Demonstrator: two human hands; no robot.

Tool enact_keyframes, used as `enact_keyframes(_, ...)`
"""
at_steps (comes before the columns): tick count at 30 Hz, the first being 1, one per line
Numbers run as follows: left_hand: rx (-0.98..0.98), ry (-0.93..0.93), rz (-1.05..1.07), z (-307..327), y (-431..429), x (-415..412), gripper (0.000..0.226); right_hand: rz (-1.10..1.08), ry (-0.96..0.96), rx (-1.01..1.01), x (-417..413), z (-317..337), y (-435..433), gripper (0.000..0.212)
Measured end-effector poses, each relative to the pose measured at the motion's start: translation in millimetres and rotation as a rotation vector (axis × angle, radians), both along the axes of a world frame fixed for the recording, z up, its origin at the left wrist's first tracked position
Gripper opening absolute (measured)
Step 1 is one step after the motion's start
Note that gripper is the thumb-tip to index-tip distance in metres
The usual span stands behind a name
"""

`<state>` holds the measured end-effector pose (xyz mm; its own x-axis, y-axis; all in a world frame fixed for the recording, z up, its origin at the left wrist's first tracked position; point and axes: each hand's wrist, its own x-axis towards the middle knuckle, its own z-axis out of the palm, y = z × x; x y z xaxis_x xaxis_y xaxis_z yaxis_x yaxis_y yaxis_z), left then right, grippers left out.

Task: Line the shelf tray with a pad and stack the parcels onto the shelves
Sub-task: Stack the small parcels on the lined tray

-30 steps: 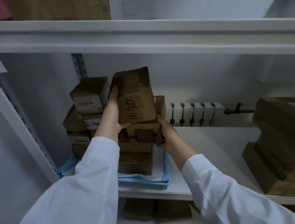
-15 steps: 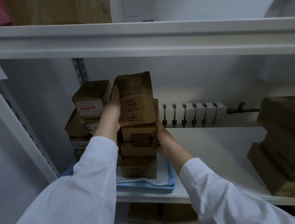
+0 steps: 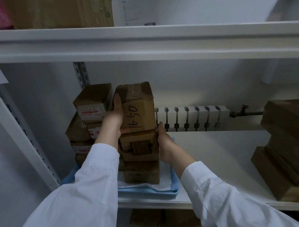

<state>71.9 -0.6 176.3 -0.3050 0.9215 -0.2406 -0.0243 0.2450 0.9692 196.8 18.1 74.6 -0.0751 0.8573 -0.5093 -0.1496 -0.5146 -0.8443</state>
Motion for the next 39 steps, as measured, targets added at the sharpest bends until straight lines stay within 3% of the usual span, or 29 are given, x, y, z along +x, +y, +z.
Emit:
enact_keyframes(4, 0.069, 0.132, 0.071, -2, 2, 0, 0.075, 0.023, 0.075, 0.078, 6, 5, -1, 0.064)
enact_keyframes(8, 0.098, 0.214, 0.083, 2, 1, 4, 0.073, 0.020, 0.115, 0.082, 2, 7, -6, 0.061)
enact_keyframes(16, 0.108, 0.164, 0.125, -15, -5, 3, 0.073, -0.008, 0.111, 0.072, 4, 6, -7, 0.055)
enact_keyframes(25, -0.017, 0.174, 0.097, -25, -9, 2, 0.075, -0.040, 0.118, 0.121, -4, 18, -4, 0.074)
enact_keyframes(31, -0.166, -0.018, 0.089, -53, 2, -1, 0.104, -0.031, 0.127, 0.133, -4, 21, -8, 0.070)
enact_keyframes(35, -0.192, -0.034, 0.085, -48, -8, 1, 0.074, -0.023, 0.139, 0.151, -3, 22, -10, 0.064)
enact_keyframes(39, -0.148, -0.048, 0.081, -50, -6, -1, 0.075, -0.010, 0.127, 0.144, -6, 24, -13, 0.068)
